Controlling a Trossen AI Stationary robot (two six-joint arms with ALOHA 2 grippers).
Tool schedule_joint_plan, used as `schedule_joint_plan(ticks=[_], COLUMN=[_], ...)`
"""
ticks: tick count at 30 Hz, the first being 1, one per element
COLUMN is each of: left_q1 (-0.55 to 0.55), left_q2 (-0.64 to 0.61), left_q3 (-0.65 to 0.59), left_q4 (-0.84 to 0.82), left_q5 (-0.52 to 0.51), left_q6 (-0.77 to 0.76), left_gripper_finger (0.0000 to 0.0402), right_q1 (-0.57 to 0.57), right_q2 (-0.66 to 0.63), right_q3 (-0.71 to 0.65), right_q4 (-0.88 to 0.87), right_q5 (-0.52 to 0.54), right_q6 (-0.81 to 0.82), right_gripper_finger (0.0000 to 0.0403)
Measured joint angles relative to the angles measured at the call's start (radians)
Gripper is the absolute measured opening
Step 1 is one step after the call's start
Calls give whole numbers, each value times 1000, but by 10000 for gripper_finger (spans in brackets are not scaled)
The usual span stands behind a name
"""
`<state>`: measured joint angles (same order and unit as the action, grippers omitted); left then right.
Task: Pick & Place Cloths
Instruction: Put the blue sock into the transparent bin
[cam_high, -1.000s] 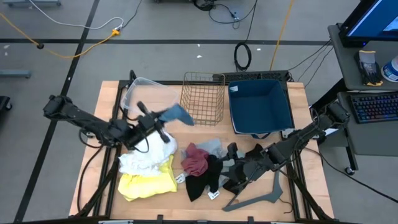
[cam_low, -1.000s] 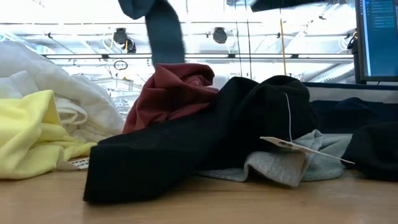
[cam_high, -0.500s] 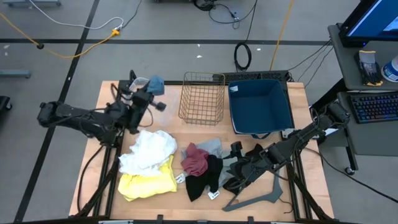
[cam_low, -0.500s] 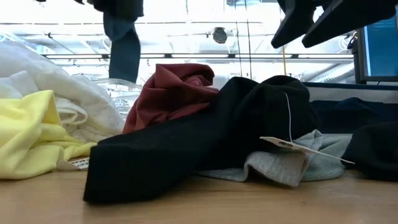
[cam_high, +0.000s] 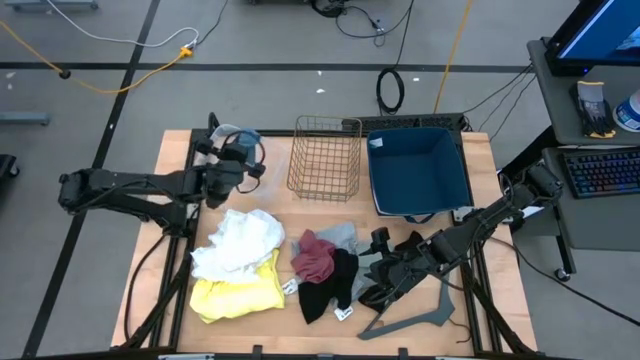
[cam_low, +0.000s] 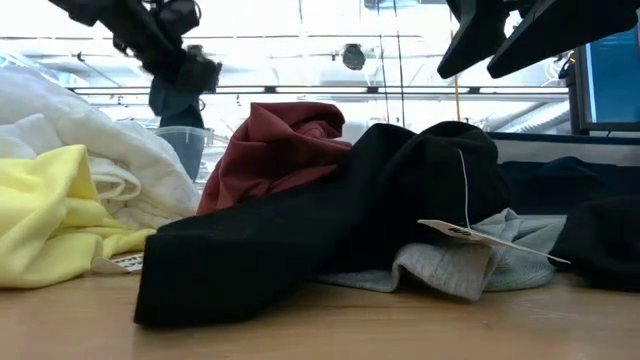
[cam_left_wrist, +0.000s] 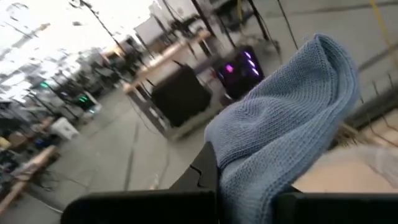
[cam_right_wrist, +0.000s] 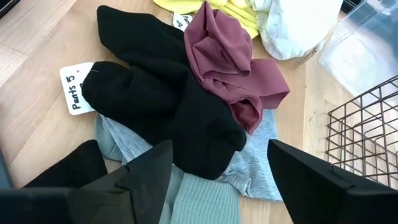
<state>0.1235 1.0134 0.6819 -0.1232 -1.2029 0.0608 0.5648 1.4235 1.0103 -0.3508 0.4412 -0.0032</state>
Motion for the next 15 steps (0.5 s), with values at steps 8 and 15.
schedule_joint_plan(ticks=[8, 15], left_q1=[105, 184], left_q2=[0, 0], left_q3=[0, 0], left_q4=[-112, -235], left_q5=[193, 340], left_q6=[-100, -194], left_gripper_finger=[18, 20], right_q1=[0, 0], right_q2=[0, 0], right_q3=[0, 0], right_q4=[0, 0], right_q5=[0, -1], right_q6=[0, 0], right_gripper_finger=[254, 256])
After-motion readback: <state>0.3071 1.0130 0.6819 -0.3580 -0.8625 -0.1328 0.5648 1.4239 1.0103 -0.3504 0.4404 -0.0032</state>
